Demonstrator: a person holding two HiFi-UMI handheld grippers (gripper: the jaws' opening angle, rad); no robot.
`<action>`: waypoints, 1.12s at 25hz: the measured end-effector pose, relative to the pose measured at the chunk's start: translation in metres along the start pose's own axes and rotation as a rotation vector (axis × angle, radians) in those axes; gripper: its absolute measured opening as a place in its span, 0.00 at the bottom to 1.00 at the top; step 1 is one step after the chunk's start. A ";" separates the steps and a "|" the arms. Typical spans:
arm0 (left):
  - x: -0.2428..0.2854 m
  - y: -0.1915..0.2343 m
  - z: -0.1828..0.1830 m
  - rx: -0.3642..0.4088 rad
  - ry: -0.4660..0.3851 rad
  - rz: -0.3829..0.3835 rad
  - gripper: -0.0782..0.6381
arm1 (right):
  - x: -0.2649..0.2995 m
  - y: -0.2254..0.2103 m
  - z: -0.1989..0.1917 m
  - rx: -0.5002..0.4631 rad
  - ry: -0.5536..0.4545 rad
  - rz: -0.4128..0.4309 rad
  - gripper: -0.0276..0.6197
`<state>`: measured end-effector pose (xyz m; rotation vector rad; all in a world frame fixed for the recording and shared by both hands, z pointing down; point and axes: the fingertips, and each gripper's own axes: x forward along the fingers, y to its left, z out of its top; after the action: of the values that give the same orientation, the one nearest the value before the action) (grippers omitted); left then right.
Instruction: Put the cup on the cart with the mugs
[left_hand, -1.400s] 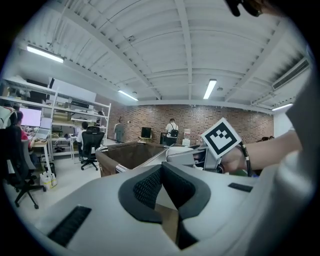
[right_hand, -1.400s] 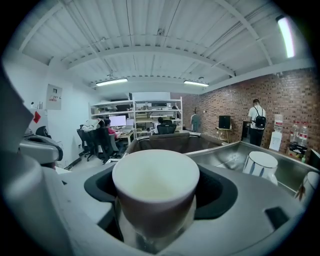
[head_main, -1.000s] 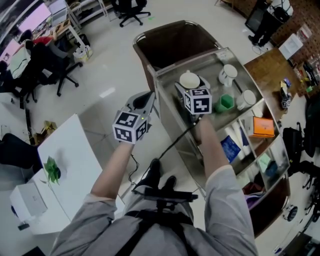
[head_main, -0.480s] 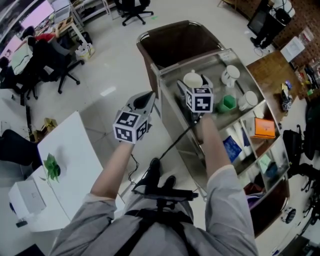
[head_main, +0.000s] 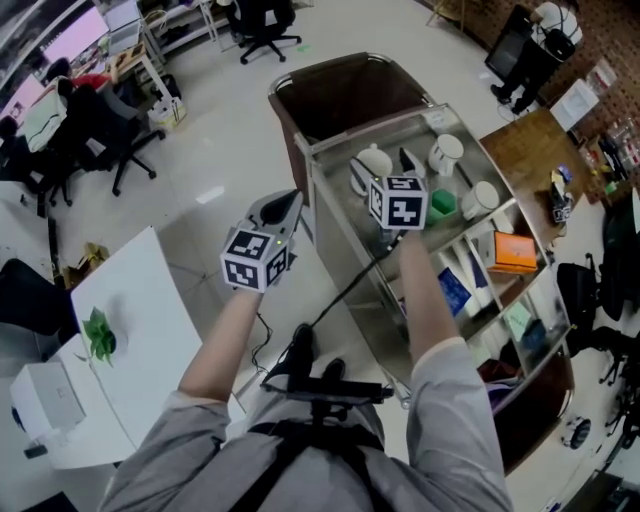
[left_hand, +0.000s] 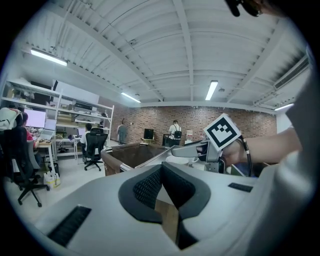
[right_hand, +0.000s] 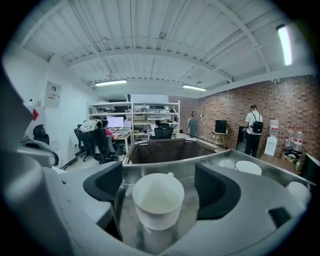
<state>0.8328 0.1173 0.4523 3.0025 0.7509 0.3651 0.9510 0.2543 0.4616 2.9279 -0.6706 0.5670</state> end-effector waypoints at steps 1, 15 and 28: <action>-0.004 -0.004 0.001 0.002 -0.004 0.002 0.11 | -0.007 0.002 0.004 0.004 -0.009 0.008 0.75; -0.088 -0.079 0.006 0.055 -0.037 0.036 0.11 | -0.166 0.036 0.022 0.060 -0.183 0.085 0.08; -0.158 -0.090 -0.036 0.038 -0.015 -0.009 0.11 | -0.256 0.078 -0.059 0.109 -0.103 0.046 0.06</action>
<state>0.6473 0.1218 0.4448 3.0330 0.7785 0.3313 0.6831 0.2976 0.4211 3.0682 -0.7432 0.4733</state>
